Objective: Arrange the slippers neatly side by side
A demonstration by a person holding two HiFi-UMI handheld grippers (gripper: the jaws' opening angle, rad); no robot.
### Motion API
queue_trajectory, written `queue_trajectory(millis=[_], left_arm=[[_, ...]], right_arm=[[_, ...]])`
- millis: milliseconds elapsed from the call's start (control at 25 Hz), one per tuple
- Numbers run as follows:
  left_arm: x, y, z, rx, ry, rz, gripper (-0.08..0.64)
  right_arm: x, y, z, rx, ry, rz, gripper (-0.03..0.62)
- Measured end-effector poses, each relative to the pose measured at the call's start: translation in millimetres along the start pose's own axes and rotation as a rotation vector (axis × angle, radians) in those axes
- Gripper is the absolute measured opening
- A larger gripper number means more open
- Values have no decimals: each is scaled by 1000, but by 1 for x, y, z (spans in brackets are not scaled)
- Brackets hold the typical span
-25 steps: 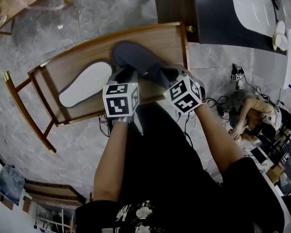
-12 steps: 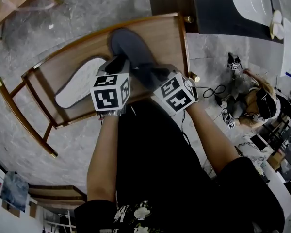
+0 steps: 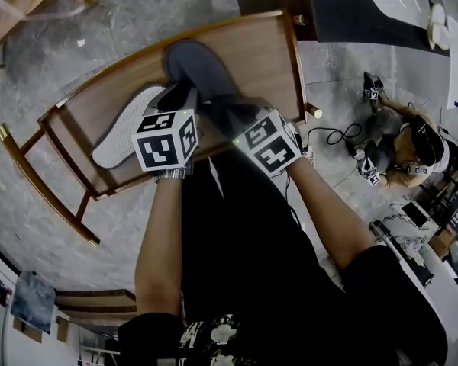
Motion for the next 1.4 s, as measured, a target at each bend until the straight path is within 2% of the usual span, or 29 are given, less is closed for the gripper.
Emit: queue_trajectory(millis=[160, 200, 240, 320, 400, 560, 640, 680, 760, 880, 960, 1040, 1200, 1400], left_arm=[[-1, 3, 3, 0, 22, 29, 92], [-1, 5, 4, 1, 32, 44, 98], [-1, 6, 5, 2, 42, 62, 108], [0, 8, 10, -4, 55, 91, 124], [-1, 12, 18, -18, 52, 100, 126], [1, 23, 41, -54, 11, 86, 97], [5, 27, 55, -65, 12, 88, 97], [7, 29, 62, -72, 17, 92, 97], [11, 31, 76, -97, 24, 71, 98], [12, 32, 96, -161, -2, -61, 94], [11, 34, 106, -212, -19, -117, 54], [12, 38, 114, -256, -27, -123, 10], [12, 48, 126, -275, -13, -83, 3], [14, 55, 132, -264, -10, -86, 3]], right_arm=[[14, -18, 14, -160, 126, 227, 0], [18, -21, 15, -196, 133, 268, 2], [21, -25, 15, -231, 113, 281, 3], [27, -33, 11, -287, 51, 257, 166], [29, -38, 9, -310, 40, 243, 169], [28, -45, -3, -307, 85, 251, 178], [23, -47, -9, -304, 137, 252, 151], [21, -48, -10, -302, 160, 244, 114], [19, -51, -12, -295, 177, 205, 47], [21, -56, -6, -311, 187, 83, 26], [23, -59, 6, -360, 216, -12, 23], [26, -63, 21, -437, 246, -85, 17], [39, -73, 48, -582, 265, -245, 17], [40, -72, 58, -659, 313, -394, 17]])
Point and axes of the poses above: the fingertips, and each gripper's own axes: z backward along the fingers, x to its left, y out of its underside, the point moved 6 cm from there along z, backward along the fingers, and after that the axes turned 11 degrees about -y, right-handed, at the moved point
